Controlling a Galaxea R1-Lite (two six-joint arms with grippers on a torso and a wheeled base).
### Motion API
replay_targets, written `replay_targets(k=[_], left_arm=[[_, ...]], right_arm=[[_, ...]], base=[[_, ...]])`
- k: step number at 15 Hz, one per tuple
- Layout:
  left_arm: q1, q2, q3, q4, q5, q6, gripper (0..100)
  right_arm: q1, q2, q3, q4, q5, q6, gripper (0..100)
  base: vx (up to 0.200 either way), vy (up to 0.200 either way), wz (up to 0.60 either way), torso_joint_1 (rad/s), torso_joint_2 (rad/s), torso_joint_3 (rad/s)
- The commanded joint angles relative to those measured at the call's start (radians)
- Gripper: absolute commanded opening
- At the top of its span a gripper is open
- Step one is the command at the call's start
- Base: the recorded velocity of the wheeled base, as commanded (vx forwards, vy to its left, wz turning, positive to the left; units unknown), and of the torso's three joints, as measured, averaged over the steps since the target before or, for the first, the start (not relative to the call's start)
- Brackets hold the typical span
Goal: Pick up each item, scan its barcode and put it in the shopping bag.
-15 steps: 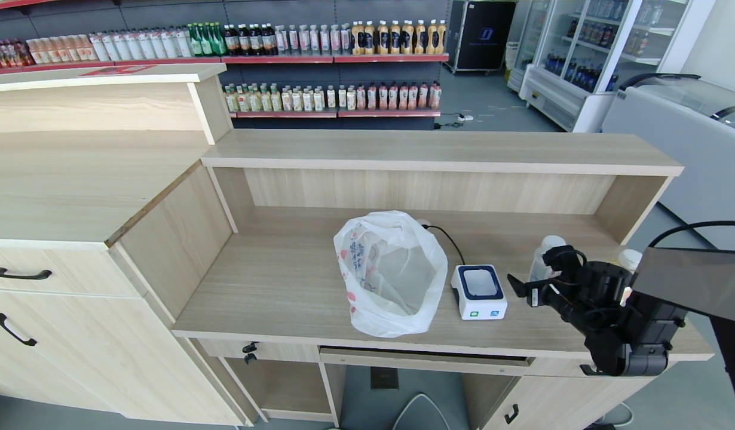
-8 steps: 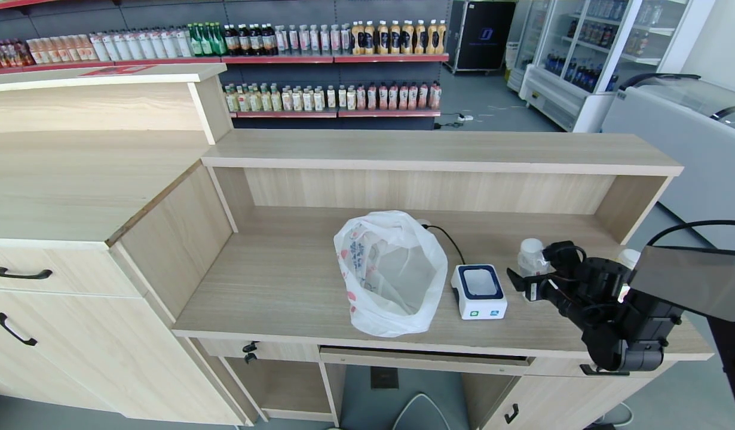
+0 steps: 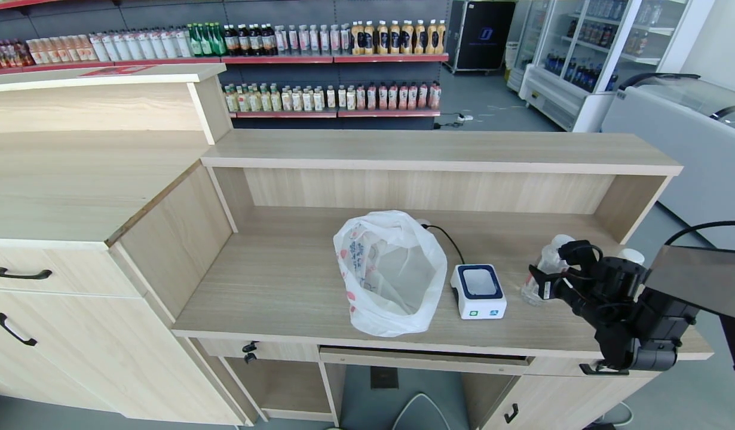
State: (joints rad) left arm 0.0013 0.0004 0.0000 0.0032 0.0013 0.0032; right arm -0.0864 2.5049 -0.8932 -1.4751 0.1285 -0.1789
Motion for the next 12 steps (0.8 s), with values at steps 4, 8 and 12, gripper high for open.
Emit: replay_targets(k=[4, 8, 12], left_arm=[[0.0, 0.0, 0.0, 0.0, 0.0, 0.0, 100], [0.0, 0.0, 0.0, 0.0, 0.0, 0.0, 100], [0.0, 0.0, 0.0, 0.0, 0.0, 0.0, 100]], right_arm=[[-0.007, 0.025, -0.004, -0.024, 0.014, -0.002, 0], [-0.007, 0.055, -0.069, -0.007, 0.013, -0.005, 0], [-0.012, 0.071, -0.082, -0.011, 0.016, -0.004, 0]], base=[[0.0, 0.0, 0.0, 0.0, 0.0, 0.0], [0.0, 0.0, 0.0, 0.0, 0.0, 0.0], [0.0, 0.0, 0.0, 0.0, 0.0, 0.0]])
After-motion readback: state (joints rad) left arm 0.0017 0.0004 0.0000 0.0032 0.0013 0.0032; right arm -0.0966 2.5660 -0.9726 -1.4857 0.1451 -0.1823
